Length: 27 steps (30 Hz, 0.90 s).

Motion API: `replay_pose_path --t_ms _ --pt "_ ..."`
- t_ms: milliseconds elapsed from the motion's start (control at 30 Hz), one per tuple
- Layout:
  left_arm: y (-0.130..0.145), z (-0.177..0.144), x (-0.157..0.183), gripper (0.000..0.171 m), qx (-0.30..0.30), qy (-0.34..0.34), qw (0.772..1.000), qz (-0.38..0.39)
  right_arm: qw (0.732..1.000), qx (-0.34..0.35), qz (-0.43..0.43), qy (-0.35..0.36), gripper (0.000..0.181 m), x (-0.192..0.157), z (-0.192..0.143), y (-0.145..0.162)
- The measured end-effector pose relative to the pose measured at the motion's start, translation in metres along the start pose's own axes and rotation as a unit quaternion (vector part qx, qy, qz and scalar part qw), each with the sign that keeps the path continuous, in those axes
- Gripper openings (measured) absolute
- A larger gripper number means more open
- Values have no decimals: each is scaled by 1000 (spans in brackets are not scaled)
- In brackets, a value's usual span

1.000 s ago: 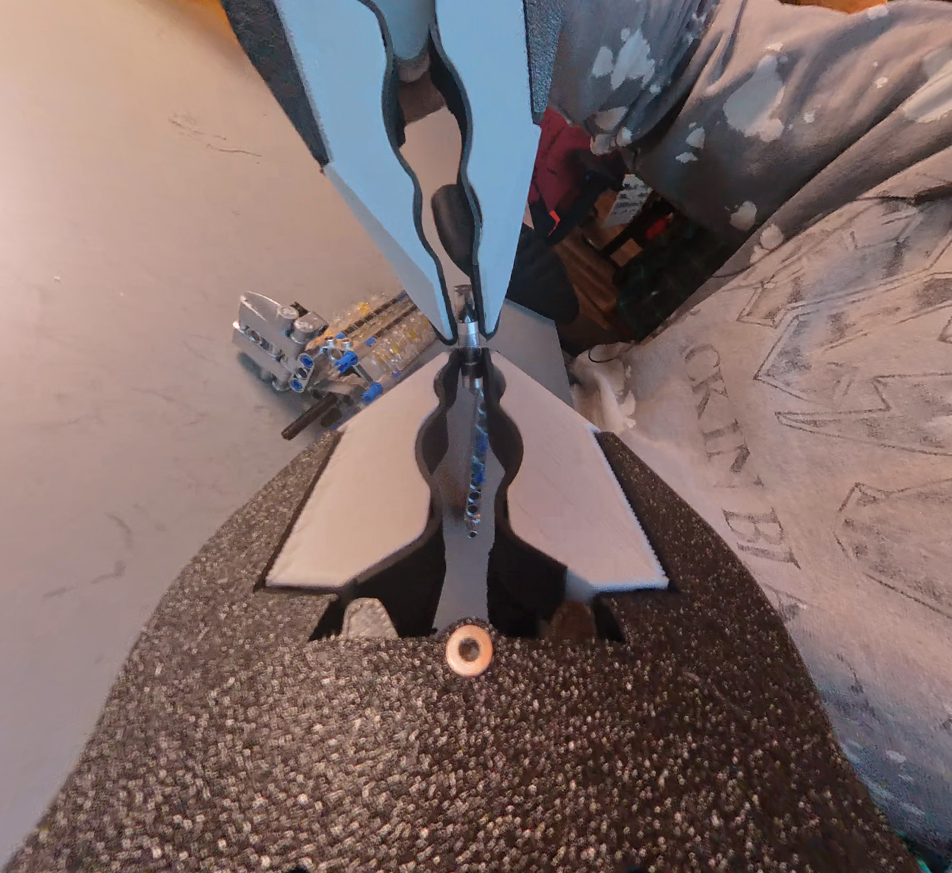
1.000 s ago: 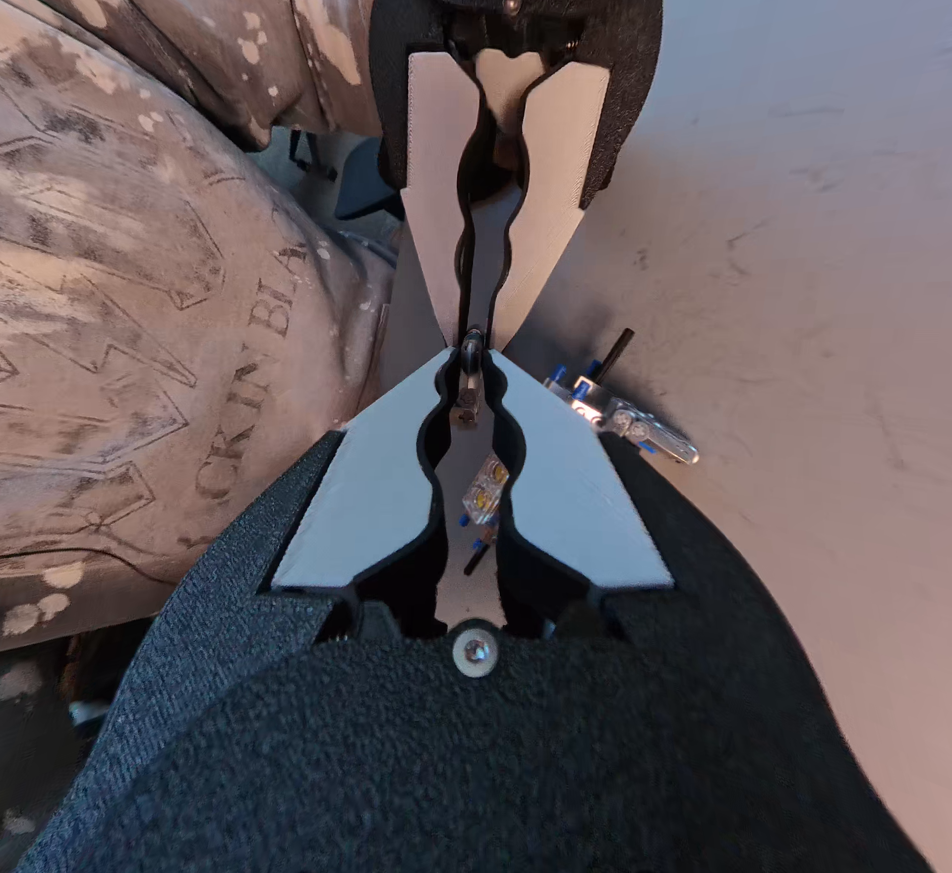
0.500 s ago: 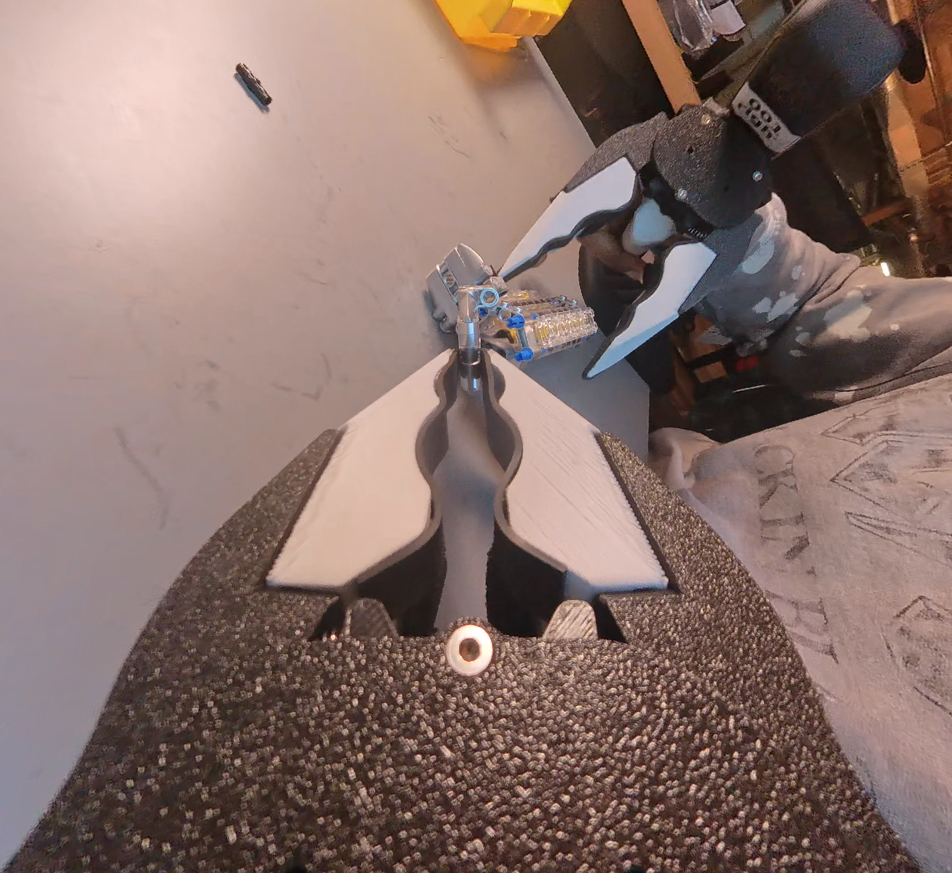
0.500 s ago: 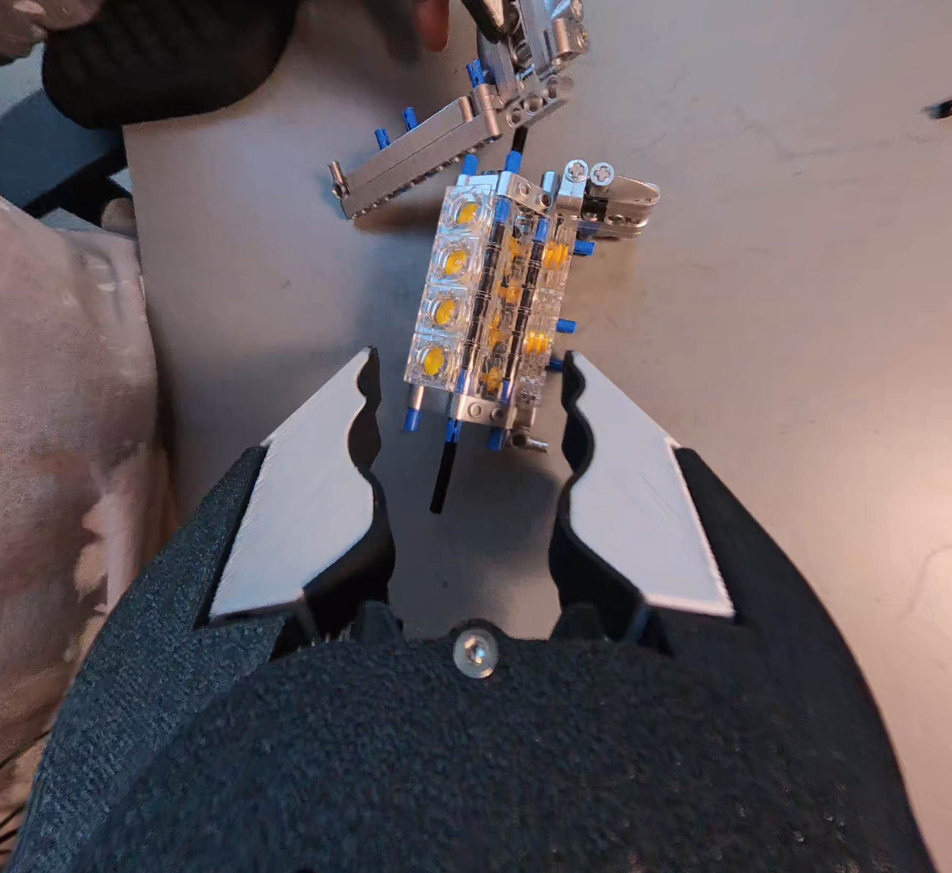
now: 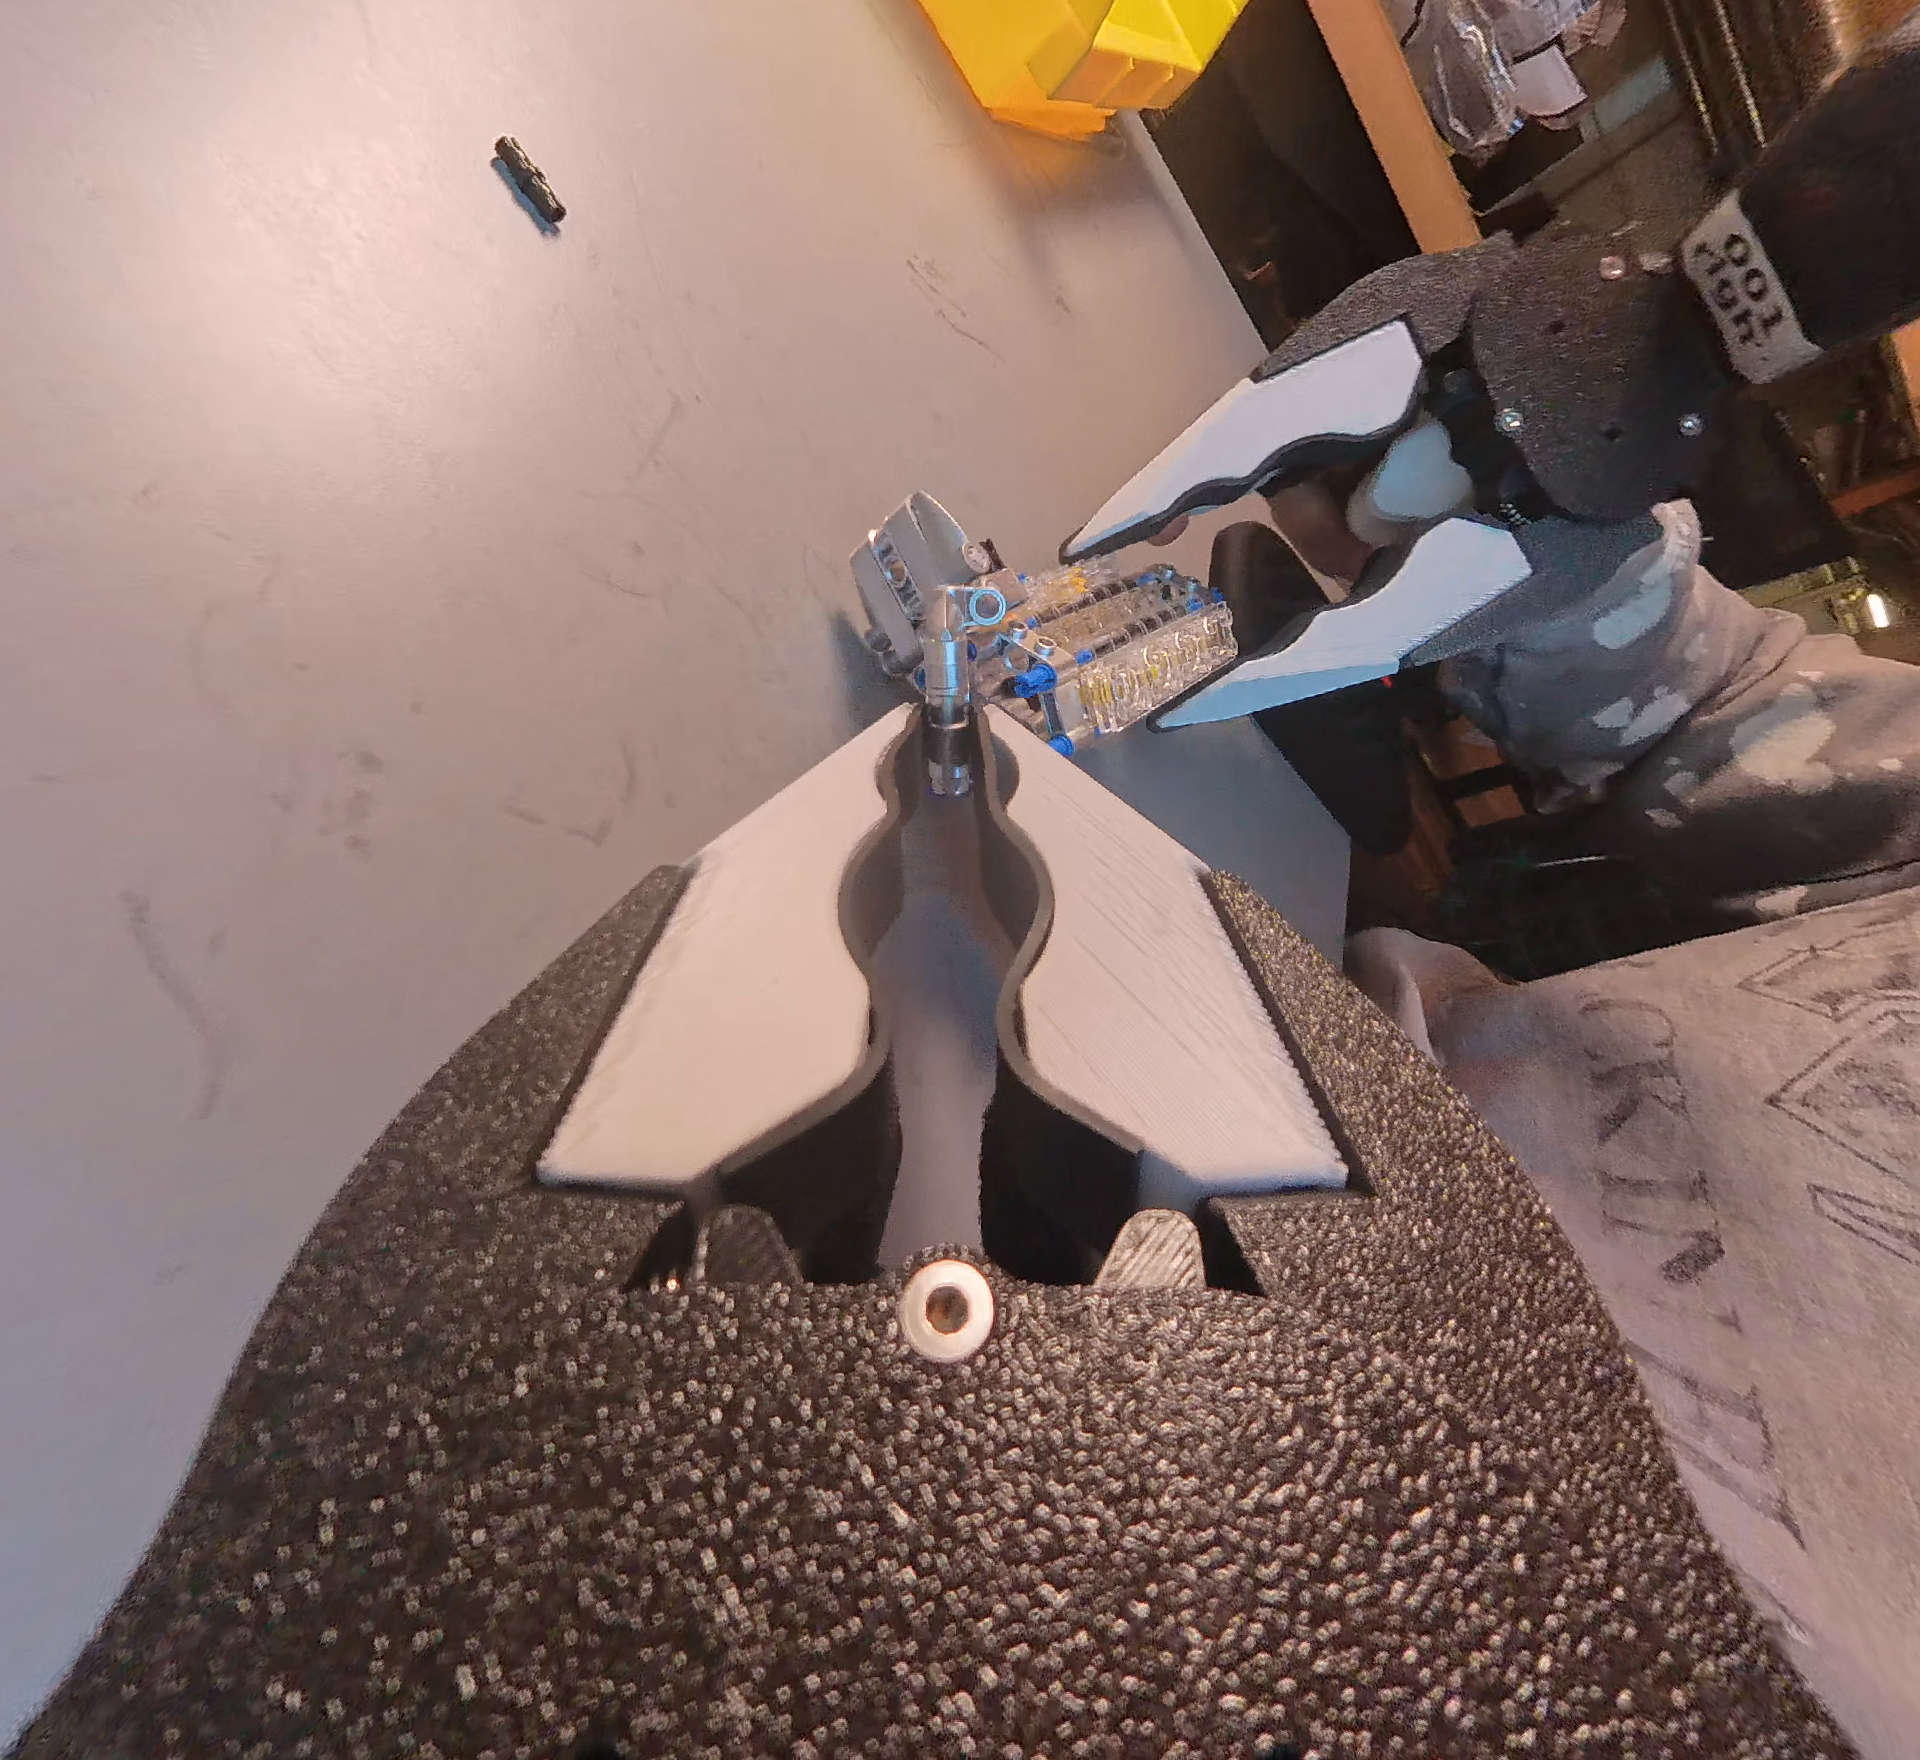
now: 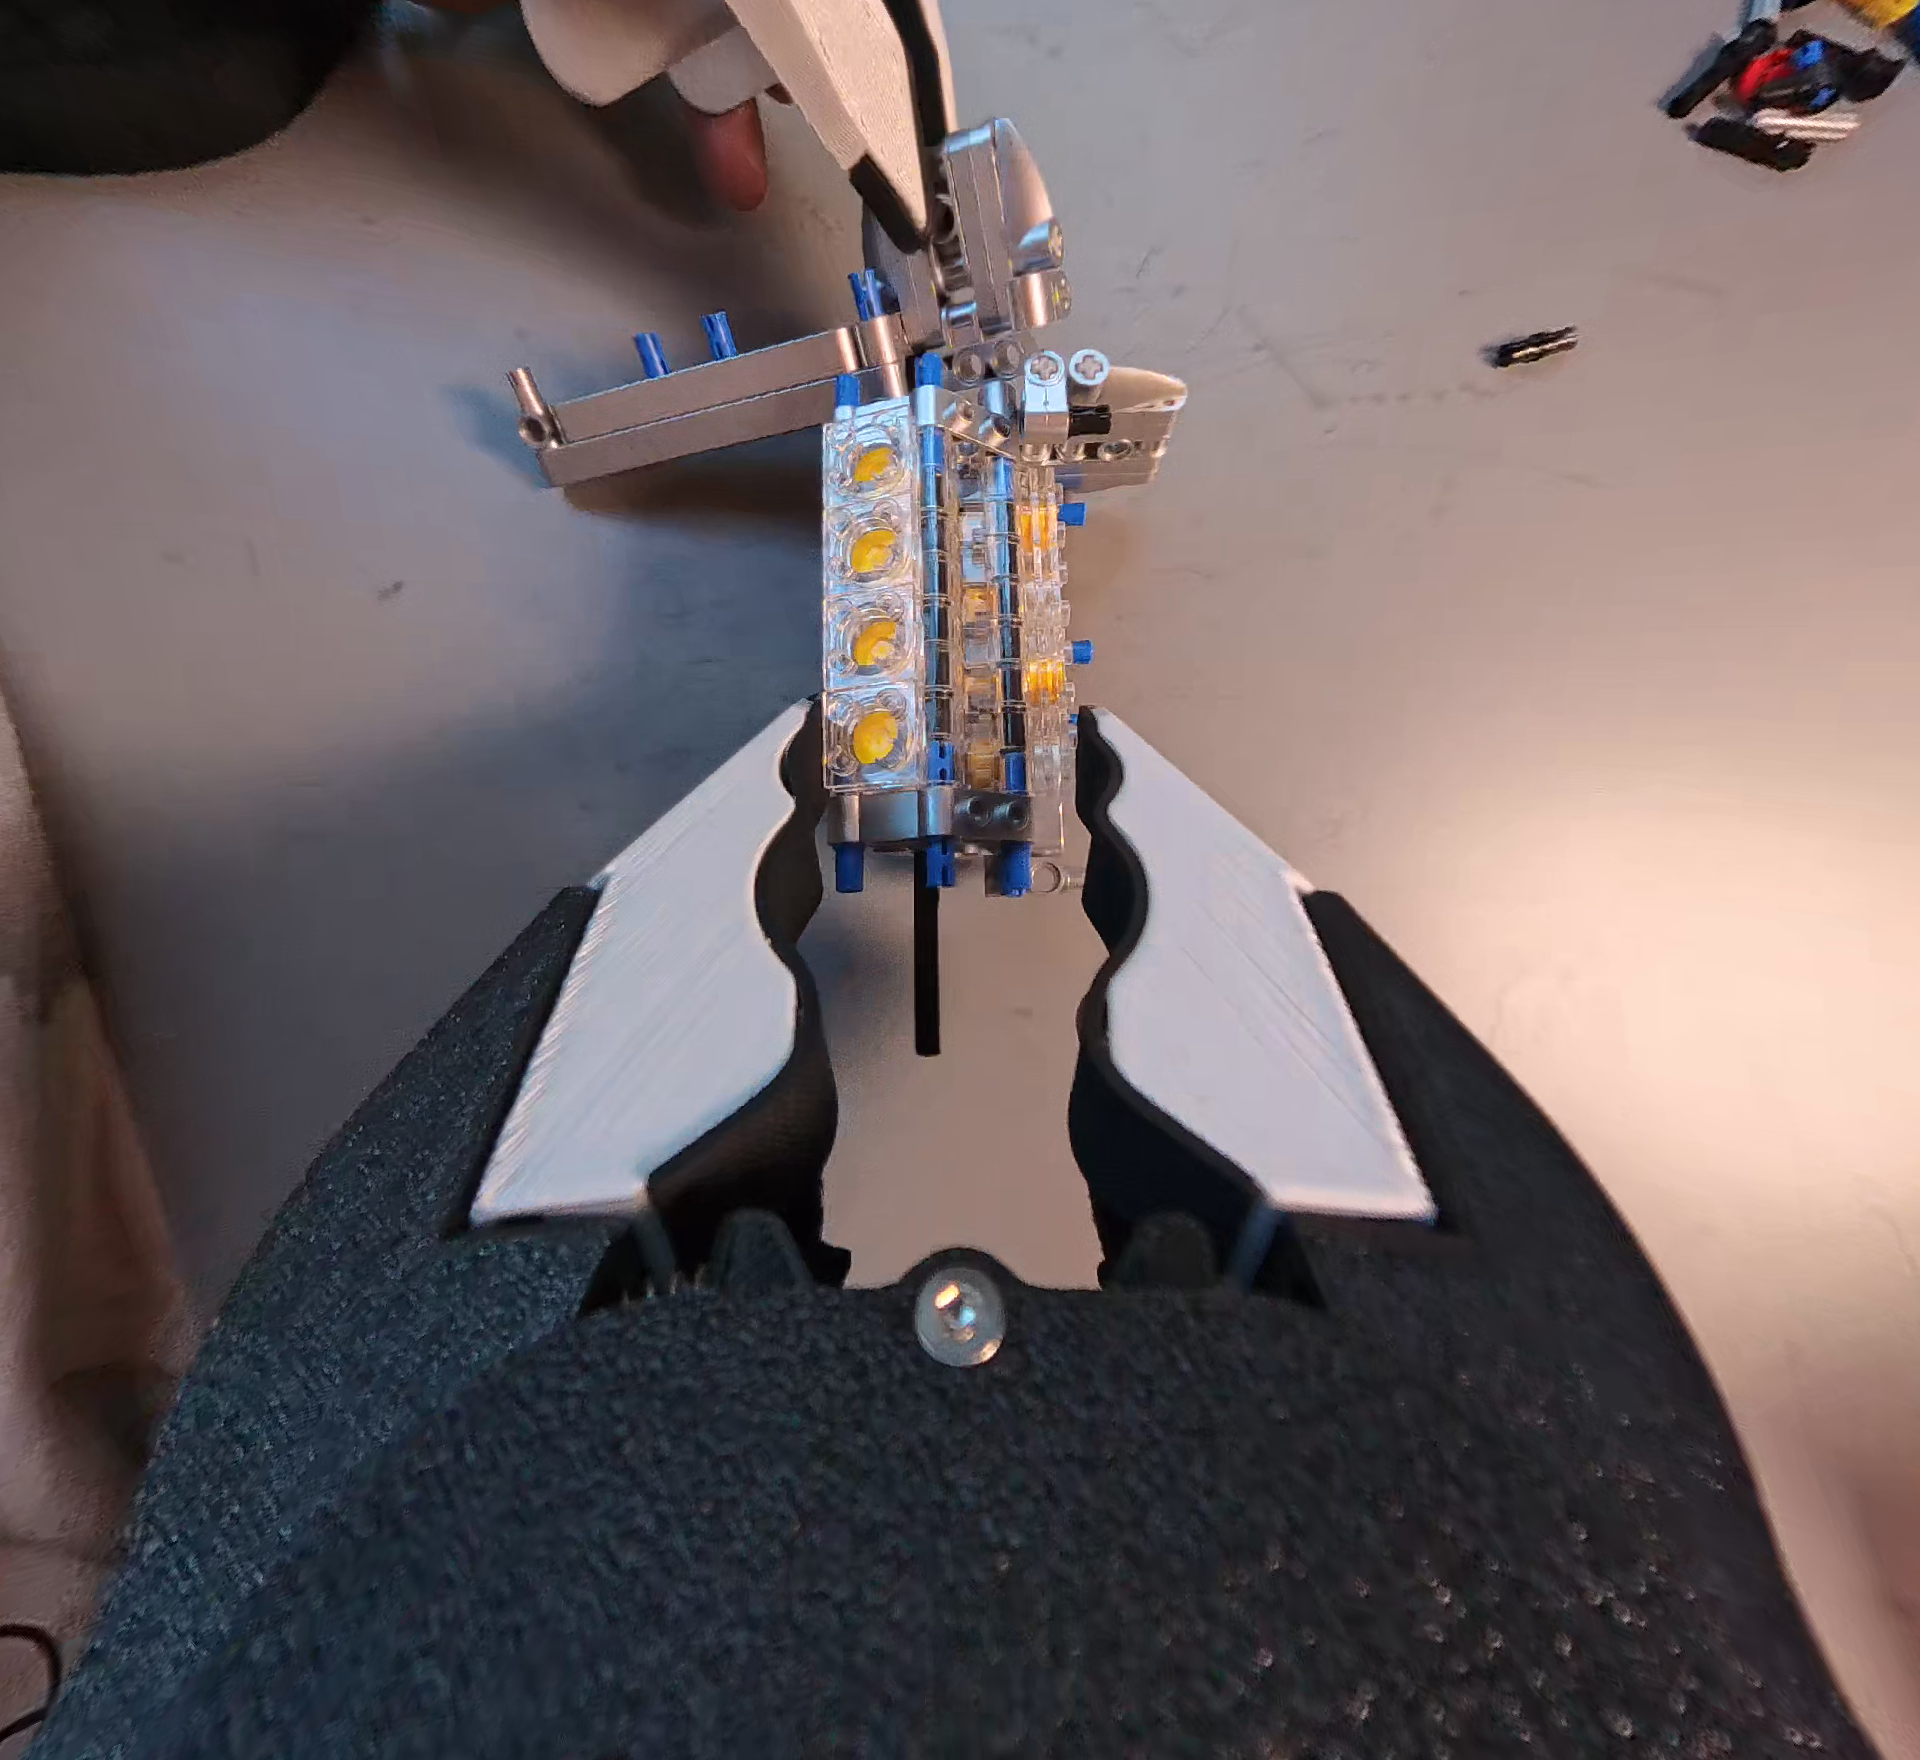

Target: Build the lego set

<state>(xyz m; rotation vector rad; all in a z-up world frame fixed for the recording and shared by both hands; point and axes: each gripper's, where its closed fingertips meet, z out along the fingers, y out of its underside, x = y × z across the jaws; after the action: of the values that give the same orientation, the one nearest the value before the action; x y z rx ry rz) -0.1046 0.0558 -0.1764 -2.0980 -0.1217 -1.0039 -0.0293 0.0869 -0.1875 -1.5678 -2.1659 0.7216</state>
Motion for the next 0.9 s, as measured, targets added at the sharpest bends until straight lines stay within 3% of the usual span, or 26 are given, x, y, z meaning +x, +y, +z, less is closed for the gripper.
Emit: replay_pose_path --t_ms 100,133,333,533,633,800,900 --pt "-5 4 -1 6 11 1 1000 -11 998 -17 -30 55 40 13 -5 -1" --pt "-8 5 -1 6 18 4 1000 -15 996 -17 -47 74 25 18 -8 -3" --pt "-12 10 -9 6 31 -8 999 -24 987 -52 -99 116 25 23 -3 -2" --pt "-12 1 -14 6 38 -19 999 -17 990 9 -79 115 33 28 -2 -2" --pt "-12 -2 -14 6 43 -16 999 -21 987 41 -90 127 27 25 -1 -1" --pt "-12 2 -14 7 36 -17 999 -16 971 52 -137 187 24 28 0 -2" --pt "-15 4 -16 6 40 -23 999 -16 953 16 -191 236 24 37 -10 -3"
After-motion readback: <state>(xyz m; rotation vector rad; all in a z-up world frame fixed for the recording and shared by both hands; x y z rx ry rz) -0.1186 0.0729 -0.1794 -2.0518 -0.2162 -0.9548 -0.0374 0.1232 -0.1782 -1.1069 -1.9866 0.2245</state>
